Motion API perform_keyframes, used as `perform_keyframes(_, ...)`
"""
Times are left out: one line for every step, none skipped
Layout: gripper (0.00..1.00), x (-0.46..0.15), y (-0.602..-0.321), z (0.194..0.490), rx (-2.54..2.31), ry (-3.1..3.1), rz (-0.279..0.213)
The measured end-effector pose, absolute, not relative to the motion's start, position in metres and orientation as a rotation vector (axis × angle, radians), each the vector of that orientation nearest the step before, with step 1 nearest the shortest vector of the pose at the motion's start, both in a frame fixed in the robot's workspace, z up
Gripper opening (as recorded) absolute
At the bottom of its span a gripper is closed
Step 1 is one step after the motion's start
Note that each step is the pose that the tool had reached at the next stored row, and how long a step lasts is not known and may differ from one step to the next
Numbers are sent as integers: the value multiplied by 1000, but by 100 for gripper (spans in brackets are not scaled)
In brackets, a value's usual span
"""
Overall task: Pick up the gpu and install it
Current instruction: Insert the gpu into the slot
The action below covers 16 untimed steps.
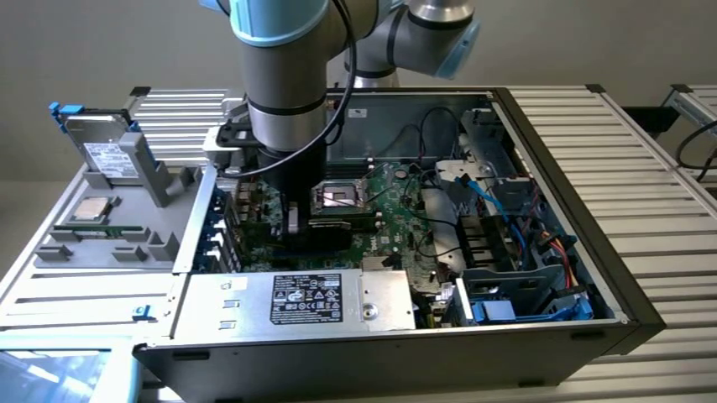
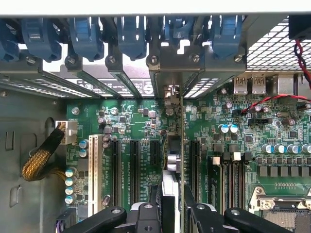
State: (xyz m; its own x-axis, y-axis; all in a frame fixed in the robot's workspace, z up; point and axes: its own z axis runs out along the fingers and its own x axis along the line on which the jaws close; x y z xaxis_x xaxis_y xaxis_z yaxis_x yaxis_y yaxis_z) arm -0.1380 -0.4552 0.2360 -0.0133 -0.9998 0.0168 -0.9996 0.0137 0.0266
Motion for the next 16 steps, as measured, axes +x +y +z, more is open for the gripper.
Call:
perform_keyframes(28, -138, -455, 236, 2185, -2214, -11)
perform_keyframes(28, -138, -455, 236, 2185, -2214, -11)
perform_keyframes(28, -138, -455, 236, 2185, -2214, -11)
perform_keyframes(28, -138, -455, 236, 2185, -2214, -11)
perform_keyframes(28, -138, -455, 236, 2185, -2214, -11)
perform_keyframes(28, -138, -455, 235, 2185, -2214, -11)
perform_keyframes(28, -138, -455, 235, 2184, -2214, -11)
perform_keyframes(28, -138, -455, 235, 2184, -2214, -11)
perform_keyframes(28, -138, -455, 235, 2184, -2215, -11)
perform_keyframes(28, -138, -455, 235, 2184, -2215, -11)
perform_keyframes(28, -138, -455, 235, 2184, -2215, -11)
perform_keyframes(28, -138, -455, 235, 2184, -2215, -11)
perform_keyframes(28, -138, -455, 235, 2184, -2215, -11)
perform_keyframes(28, -138, -455, 235, 2184, -2215, -11)
perform_keyframes(28, -139, -455, 235, 2184, -2215, -11)
perform_keyframes(28, -139, -455, 235, 2184, -2215, -11)
